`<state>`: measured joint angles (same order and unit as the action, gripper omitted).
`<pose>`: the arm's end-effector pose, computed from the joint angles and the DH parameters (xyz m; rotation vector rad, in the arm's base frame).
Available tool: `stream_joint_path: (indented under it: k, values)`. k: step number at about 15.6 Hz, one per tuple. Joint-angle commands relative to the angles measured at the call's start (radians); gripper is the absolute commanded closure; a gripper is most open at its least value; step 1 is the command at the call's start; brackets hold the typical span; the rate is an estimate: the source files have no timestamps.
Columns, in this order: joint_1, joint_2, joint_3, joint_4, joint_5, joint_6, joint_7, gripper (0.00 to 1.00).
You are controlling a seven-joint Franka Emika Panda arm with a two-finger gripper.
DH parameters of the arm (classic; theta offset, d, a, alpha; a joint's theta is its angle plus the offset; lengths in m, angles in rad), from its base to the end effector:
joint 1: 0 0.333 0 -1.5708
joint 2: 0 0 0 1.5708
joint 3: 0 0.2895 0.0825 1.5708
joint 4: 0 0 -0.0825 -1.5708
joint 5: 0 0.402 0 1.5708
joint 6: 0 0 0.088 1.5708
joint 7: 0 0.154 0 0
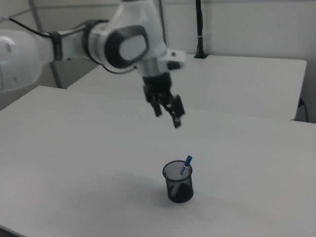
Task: Remove the marker
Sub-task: 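Move the gripper over the mesh cup and lower toward the blue marker, then close the gripper on the blue-capped marker inside the cup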
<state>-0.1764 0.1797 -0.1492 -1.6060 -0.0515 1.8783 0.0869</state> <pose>0.6106 -0.2077 0.4543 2.9924 -0.5998 0.1294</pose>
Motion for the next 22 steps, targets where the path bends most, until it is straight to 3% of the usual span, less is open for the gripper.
stream_joint_path:
  k: [1,8,13,18,22]
  values:
    - [-0.057,0.102,0.0,0.011,-0.001,0.07,-0.007,0.0]
    - [-0.087,0.171,0.0,0.003,-0.002,0.11,-0.064,0.04]
    - [-0.087,0.201,0.0,0.001,-0.021,0.111,-0.094,0.34]
    - [-0.091,0.201,0.0,0.003,-0.013,0.107,-0.156,0.84]
    - [-0.092,0.192,-0.001,0.008,-0.007,0.098,-0.154,0.95]
